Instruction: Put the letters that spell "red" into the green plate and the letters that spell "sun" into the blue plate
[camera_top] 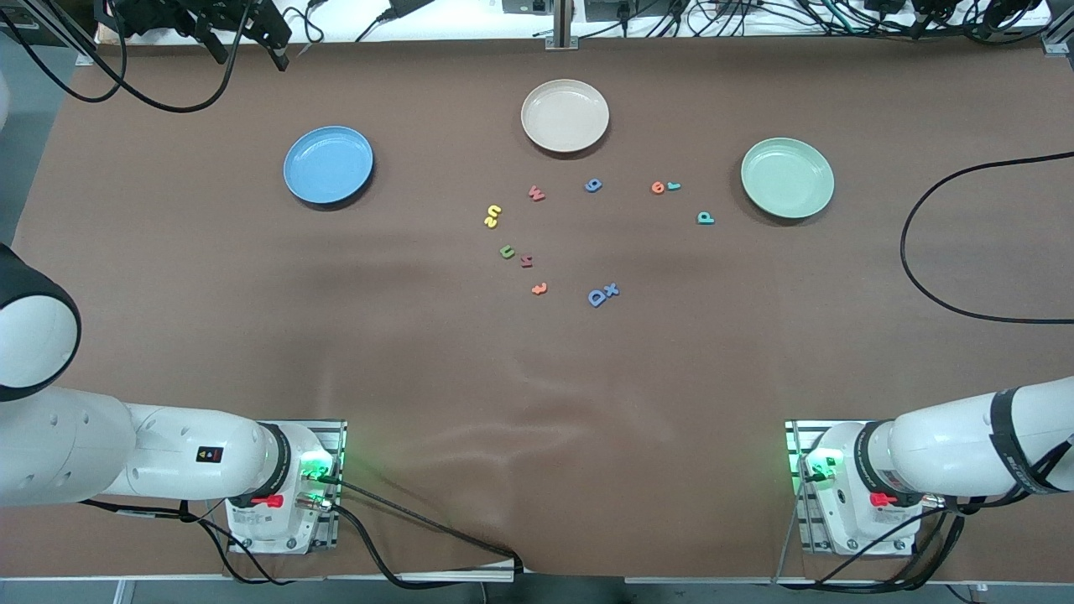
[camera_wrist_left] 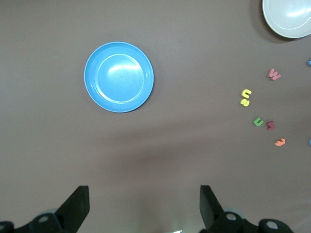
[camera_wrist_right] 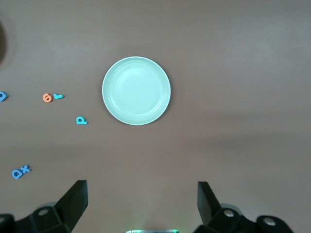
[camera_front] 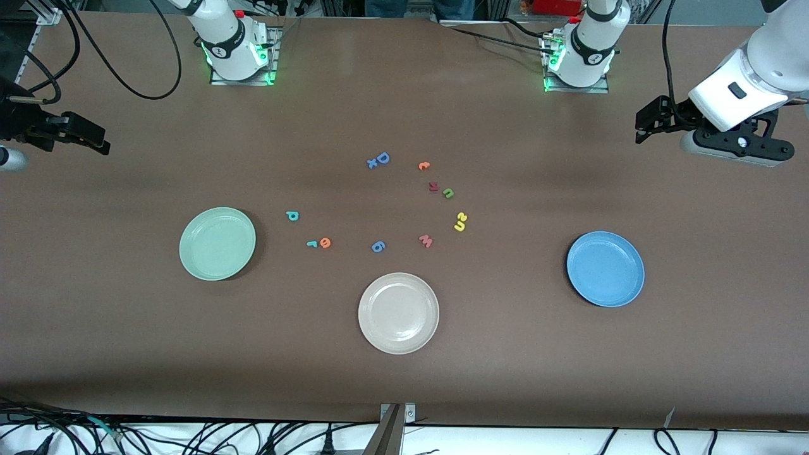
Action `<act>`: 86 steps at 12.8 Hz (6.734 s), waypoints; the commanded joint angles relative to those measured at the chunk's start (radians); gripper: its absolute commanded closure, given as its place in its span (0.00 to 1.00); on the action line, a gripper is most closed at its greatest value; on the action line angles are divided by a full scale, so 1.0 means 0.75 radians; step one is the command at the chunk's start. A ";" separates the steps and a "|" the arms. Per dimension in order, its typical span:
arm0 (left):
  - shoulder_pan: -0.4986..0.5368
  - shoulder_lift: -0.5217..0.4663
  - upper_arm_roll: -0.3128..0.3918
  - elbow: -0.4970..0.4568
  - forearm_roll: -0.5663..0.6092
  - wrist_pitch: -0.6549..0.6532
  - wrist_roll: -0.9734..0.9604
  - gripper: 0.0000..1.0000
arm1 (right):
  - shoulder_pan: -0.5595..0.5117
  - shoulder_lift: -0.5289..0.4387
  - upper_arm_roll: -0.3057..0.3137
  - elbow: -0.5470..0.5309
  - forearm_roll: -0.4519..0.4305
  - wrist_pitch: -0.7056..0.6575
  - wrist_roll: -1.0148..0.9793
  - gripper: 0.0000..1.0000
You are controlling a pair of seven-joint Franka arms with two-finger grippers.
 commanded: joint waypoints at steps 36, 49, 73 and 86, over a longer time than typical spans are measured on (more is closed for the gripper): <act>-0.015 0.068 -0.006 0.021 -0.017 -0.043 -0.007 0.00 | 0.001 0.001 0.000 0.011 -0.007 -0.005 0.005 0.00; -0.017 0.070 -0.006 0.015 -0.017 -0.043 -0.003 0.00 | 0.003 -0.001 0.004 0.013 -0.001 -0.009 0.011 0.00; -0.133 0.221 -0.016 0.023 -0.037 0.153 0.009 0.00 | -0.012 0.003 -0.004 0.011 -0.003 -0.007 0.011 0.00; -0.406 0.921 -0.044 0.190 -0.086 0.683 0.011 0.00 | -0.010 0.183 -0.002 0.011 0.005 0.050 0.007 0.00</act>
